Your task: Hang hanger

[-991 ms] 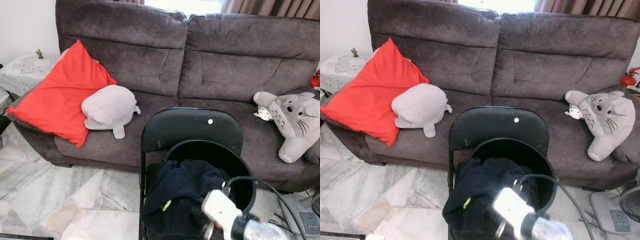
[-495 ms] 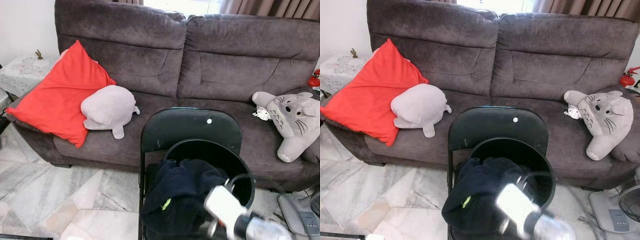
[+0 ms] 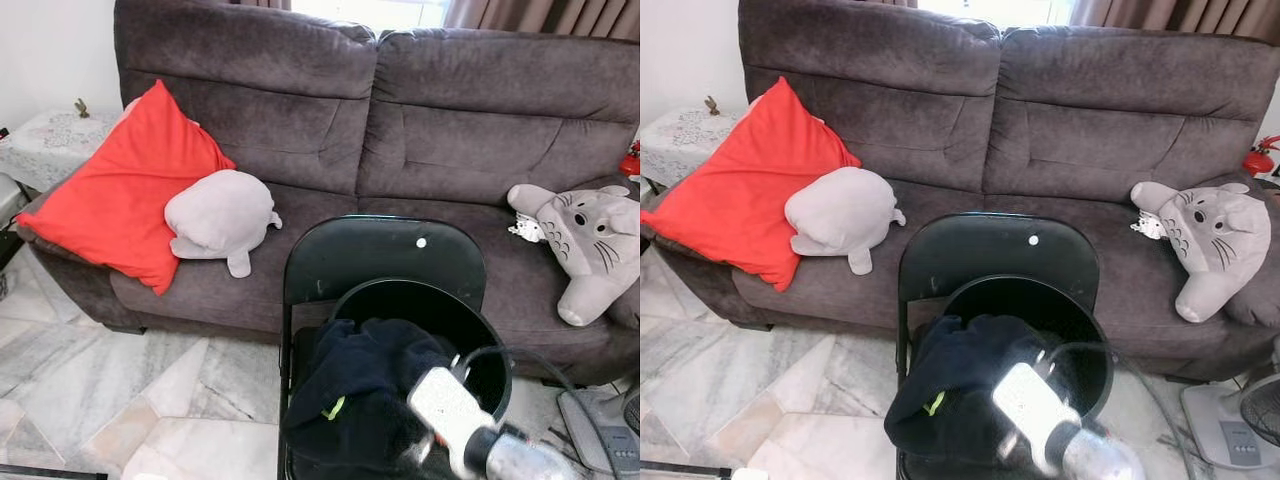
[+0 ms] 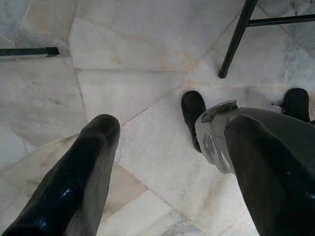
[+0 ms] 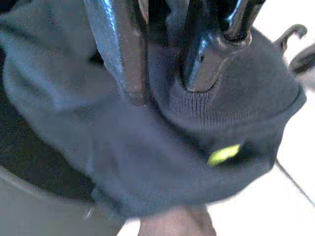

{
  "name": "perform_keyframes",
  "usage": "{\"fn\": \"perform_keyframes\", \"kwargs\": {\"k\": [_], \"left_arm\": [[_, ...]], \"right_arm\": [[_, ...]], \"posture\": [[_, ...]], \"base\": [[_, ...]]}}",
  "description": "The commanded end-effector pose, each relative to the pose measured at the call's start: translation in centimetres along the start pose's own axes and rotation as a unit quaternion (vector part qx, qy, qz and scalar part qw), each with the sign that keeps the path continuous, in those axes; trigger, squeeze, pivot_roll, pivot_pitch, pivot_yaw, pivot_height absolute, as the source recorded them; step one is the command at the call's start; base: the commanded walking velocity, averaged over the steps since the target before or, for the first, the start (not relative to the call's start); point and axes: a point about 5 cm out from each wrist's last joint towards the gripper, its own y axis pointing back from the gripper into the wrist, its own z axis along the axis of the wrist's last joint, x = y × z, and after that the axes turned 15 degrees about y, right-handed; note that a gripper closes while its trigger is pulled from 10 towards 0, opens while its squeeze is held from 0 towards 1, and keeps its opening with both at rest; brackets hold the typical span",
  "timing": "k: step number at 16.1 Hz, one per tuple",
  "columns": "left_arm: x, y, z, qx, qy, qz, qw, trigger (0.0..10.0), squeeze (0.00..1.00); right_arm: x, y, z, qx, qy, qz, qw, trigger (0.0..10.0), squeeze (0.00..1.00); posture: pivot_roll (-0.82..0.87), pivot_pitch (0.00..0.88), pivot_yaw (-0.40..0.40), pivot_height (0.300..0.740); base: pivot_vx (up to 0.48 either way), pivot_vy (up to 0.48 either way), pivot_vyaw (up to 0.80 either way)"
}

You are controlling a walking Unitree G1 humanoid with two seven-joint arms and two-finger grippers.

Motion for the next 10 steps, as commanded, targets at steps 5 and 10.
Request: {"fn": "perform_keyframes", "kwargs": {"k": [5,10], "left_arm": [[0.1,0.1,-0.6,0.015,-0.005,0.002,1.0,10.0,0.0],[0.1,0.1,-0.6,0.016,-0.007,-0.001,1.0,10.0,0.0]], "right_arm": [[-1.1,-0.3,-0.2,0.014,-0.025,-0.052,0.998,10.0,0.0],[-2.0,-0.5,1.3,-0.034,-0.041,-0.109,0.993,10.0,0.0]], "posture": [[-0.13,0.08,-0.022,0.74],[-0.13,0.076,-0.022,0.74]], "base": [[0.0,0.0,0.0],[0.0,0.0,0.0]]}}
